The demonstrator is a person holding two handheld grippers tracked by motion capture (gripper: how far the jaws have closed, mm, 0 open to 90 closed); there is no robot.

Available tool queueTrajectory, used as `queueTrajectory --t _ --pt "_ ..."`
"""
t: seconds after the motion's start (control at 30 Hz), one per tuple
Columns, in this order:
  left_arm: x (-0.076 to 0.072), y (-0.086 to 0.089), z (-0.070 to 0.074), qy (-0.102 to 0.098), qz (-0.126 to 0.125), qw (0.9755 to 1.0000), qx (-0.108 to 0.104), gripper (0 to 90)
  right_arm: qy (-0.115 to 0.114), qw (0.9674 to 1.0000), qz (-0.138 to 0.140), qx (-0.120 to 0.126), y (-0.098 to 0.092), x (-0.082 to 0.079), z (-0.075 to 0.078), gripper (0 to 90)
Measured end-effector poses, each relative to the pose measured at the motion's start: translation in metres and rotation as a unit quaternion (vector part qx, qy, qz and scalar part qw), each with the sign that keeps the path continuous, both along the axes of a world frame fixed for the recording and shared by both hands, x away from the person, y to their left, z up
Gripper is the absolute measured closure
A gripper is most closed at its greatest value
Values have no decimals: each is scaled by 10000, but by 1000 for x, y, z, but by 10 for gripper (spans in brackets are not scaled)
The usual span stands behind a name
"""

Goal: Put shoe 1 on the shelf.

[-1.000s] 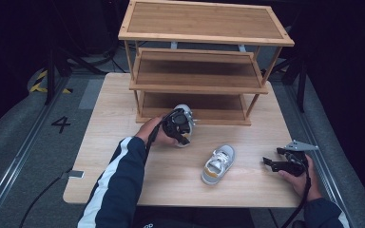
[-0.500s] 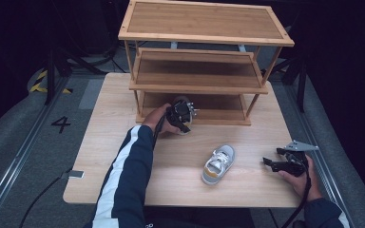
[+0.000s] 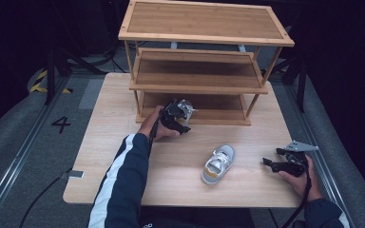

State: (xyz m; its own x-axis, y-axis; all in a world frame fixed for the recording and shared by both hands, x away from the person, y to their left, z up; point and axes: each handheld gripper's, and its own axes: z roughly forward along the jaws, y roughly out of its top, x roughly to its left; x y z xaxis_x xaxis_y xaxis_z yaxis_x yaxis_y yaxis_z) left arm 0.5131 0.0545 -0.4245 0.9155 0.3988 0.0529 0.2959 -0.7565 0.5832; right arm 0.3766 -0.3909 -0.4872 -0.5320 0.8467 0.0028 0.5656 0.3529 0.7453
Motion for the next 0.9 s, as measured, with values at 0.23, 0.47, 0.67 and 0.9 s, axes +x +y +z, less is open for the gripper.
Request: queueTrajectory --t 0.23,0.47,0.67,0.9 --pt "-7 2 -4 78 352 9991 -222 257 0 10000 -7 -6 0 0 0 209" --pt "-4 -7 5 -101 466 9986 -220 219 8 10000 -8 -4 0 0 0 208" --pt "-7 0 12 -79 571 9979 -283 214 6 10000 -5 -5 0 0 0 208" --pt "-24 16 20 -259 815 9940 -681 205 2 10000 -7 -6 0 0 0 209"
